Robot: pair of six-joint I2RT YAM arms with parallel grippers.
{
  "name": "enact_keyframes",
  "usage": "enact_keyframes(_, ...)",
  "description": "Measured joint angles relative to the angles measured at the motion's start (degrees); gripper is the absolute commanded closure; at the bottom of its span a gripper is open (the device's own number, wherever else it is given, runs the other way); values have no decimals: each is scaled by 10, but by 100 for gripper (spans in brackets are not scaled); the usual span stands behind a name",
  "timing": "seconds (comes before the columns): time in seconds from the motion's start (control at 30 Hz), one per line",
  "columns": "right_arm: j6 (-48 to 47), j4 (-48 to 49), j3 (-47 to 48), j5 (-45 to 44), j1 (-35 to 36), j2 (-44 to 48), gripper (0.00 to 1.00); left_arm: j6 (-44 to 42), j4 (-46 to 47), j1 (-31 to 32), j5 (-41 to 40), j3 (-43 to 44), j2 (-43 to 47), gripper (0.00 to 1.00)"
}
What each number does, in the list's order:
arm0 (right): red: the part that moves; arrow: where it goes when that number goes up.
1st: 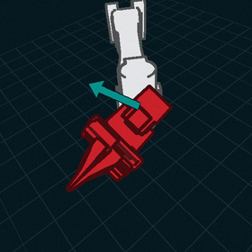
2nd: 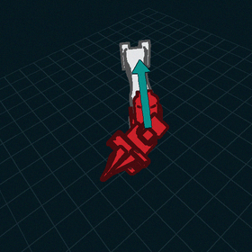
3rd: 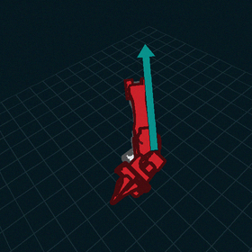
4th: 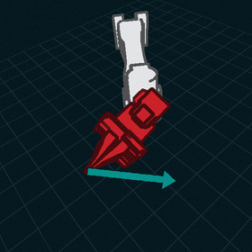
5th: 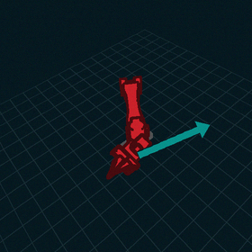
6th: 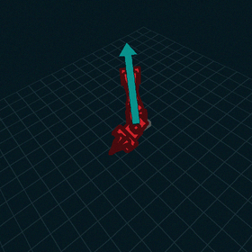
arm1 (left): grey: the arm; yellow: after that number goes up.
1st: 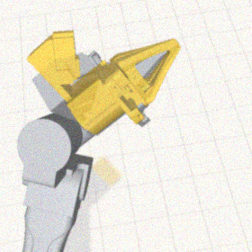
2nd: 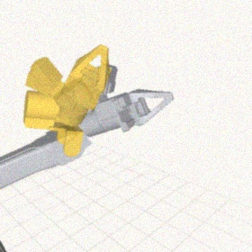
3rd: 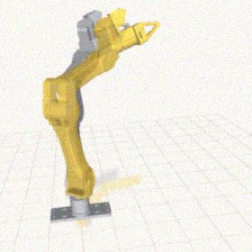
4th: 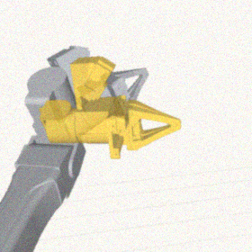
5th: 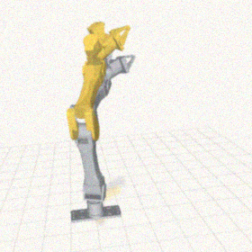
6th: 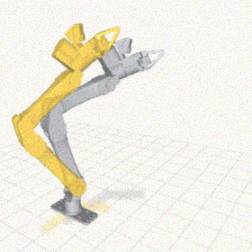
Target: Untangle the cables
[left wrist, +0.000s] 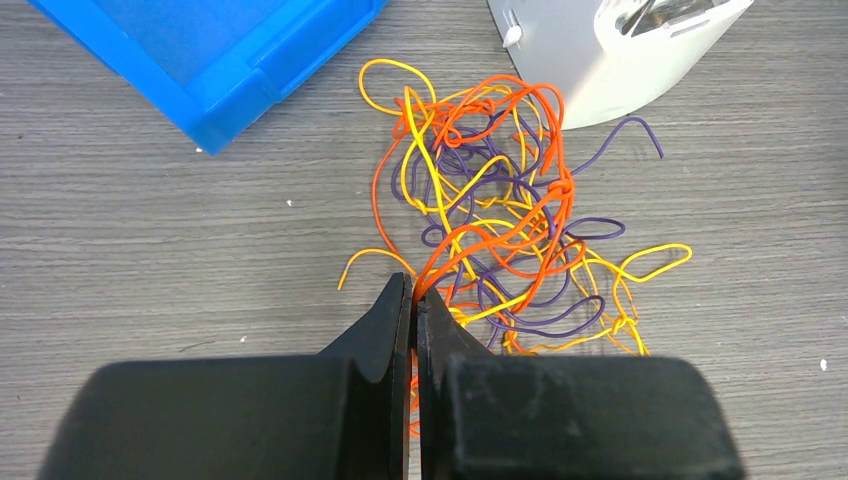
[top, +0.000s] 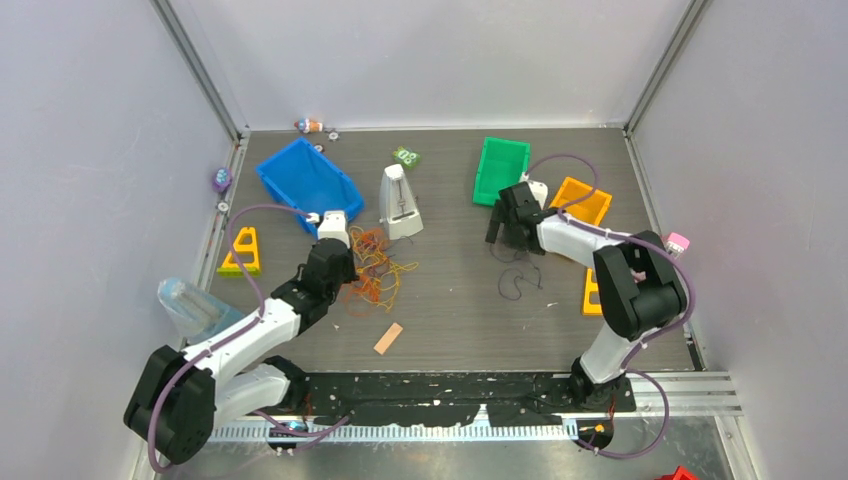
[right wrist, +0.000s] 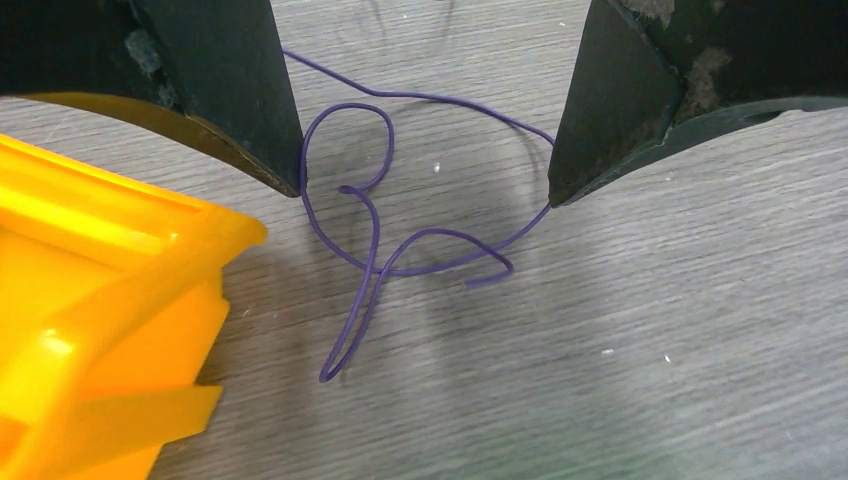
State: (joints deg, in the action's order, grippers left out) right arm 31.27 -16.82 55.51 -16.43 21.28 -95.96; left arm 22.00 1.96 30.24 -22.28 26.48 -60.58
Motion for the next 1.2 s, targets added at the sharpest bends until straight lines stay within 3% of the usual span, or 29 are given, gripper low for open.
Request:
enact_keyframes(0.13, -3, -11, 10, -21, 15, -25, 2, 0, 0, 0, 0, 0, 3, 100)
enact_keyframes(0.2, -5, -16, 9, -27, 17, -30, 14, 0, 0, 0, 0, 0, 4, 100)
enact_keyframes(0.23, -5, -16, 8, -29, 16, -29, 38, 0, 0, 0, 0, 0, 4, 100)
enact_keyframes(0.27, -6, -14, 7, -29, 16, -29, 54, 0, 0, 0, 0, 0, 4, 100)
enact_keyframes(0.3, -8, -11, 6, -29, 16, -29, 84, 0, 0, 0, 0, 0, 4, 100)
enact_keyframes(0.33, -9, -7, 4, -28, 16, -28, 89, 0, 0, 0, 0, 0, 4, 100)
enact_keyframes(0.37, -14, -5, 2, -27, 16, -27, 93, 0, 0, 0, 0, 0, 4, 100)
enact_keyframes(0.6, -26, -19, -9, -3, 16, 19, 95, 0, 0, 0, 0, 0, 6, 100)
enact_keyframes(0.77, -48, -36, -10, 13, 16, 103, 93, 0, 0, 0, 0, 0, 8, 100)
enact_keyframes(0.83, -55, -44, -12, 15, 16, 132, 73, -1, 0, 0, 0, 0, 8, 100)
enact_keyframes(0.9, -57, -52, -21, 15, 16, 160, 32, -1, 0, 0, 0, 0, 8, 100)
enact_keyframes(1.03, -47, -70, -52, 11, 16, 190, 2, -2, 0, 0, 0, 0, 8, 100)
enact_keyframes(1.2, -35, -82, -104, 21, 16, 197, 5, -2, 0, 0, 1, 0, 8, 100)
